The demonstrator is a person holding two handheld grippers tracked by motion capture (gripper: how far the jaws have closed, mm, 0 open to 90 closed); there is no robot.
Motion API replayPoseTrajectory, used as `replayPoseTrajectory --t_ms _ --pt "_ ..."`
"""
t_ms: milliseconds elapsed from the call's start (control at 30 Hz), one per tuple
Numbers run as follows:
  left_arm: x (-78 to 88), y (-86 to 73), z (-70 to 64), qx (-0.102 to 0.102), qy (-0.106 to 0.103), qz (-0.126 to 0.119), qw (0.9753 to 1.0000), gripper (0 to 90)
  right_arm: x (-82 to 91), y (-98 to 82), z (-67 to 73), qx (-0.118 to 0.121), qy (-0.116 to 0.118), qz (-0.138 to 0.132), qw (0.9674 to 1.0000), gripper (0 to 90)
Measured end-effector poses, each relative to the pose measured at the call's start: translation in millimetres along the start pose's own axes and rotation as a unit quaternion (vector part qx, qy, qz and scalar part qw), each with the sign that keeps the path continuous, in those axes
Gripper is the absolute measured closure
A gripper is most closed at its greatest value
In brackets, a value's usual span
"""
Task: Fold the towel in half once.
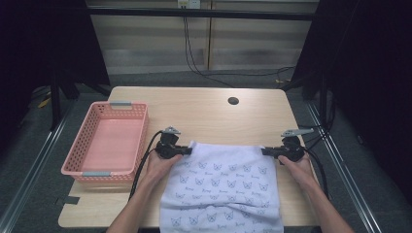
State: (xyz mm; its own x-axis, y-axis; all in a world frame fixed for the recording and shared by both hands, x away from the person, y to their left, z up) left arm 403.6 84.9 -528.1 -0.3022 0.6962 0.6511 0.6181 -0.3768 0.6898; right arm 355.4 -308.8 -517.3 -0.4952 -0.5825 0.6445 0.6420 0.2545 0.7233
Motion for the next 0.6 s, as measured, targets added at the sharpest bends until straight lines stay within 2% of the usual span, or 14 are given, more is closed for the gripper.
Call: replayPoseTrajectory --t_ms 67,100,133,167,200,233,333,367,400,433,500,600 --pt "2.6 0.7 -3.1 -0.008 0.001 0.005 1.0000 86.9 5.9 4.1 1.6 -0.004 0.011 -0.017 0.9998 86.3" --pt "5.2 2.1 -4.3 -0.007 0.001 -0.003 1.0000 86.9 5.9 4.1 1.6 -0.004 0.011 -0.017 0.9998 86.3" --pt "16.5 8.9 -8.4 -0.001 -0.009 -0.022 0.9997 87.0 11.5 8.5 2.6 -0.008 0.014 -0.030 0.9994 86.4" --pt "16.5 8.9 -8.4 -0.001 -0.009 -0.022 0.9997 87.1 14.8 11.1 2.7 -0.009 0.016 -0.038 0.9991 86.4" --pt "30.3 17.4 -12.6 -0.012 -0.010 -0.029 0.9995 87.0 18.1 13.6 2.9 -0.006 0.017 -0.044 0.9989 86.4" --pt "30.3 17.4 -12.6 -0.012 -0.010 -0.029 0.9995 87.0 18.1 13.6 2.9 -0.006 0.017 -0.044 0.9989 86.4" --pt "51.8 30.3 -19.5 -0.020 -0.012 -0.045 0.9987 87.0 31.6 24.3 3.4 -0.003 0.018 -0.071 0.9973 86.5" --pt "58.6 34.7 -21.4 -0.023 -0.008 -0.049 0.9985 87.0 31.6 24.3 3.4 -0.003 0.018 -0.071 0.9973 86.5" --pt "67.4 40.0 -23.3 -0.023 -0.007 -0.056 0.9982 87.1 35.5 27.5 3.7 -0.003 0.022 -0.077 0.9968 86.5" --pt "78.9 47.0 -25.7 -0.034 -0.005 -0.066 0.9973 87.1 42.9 34.8 4.3 -0.004 0.021 -0.091 0.9957 86.5" --pt "85.1 51.2 -26.1 -0.042 0.001 -0.068 0.9968 87.1 46.2 39.2 4.2 -0.002 0.022 -0.099 0.9948 86.6" --pt "102.5 66.2 -22.6 -0.043 0.001 -0.097 0.9944 87.1 56.4 58.9 6.8 0.008 0.023 -0.118 0.9927 86.7"
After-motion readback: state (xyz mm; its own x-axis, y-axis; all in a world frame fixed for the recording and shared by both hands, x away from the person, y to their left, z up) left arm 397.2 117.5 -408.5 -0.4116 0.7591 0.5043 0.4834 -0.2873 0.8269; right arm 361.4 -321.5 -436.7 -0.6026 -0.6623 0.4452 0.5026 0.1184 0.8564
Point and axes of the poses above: each handheld gripper's, and its own axes: x roughly backward along the jaws, y roughly out of its top, z roughly to its left, the point moved 3 cm from there along -x, roughly forward along the jaws, and after that the axes turned 1 degree about x, right-handed, at the moved point
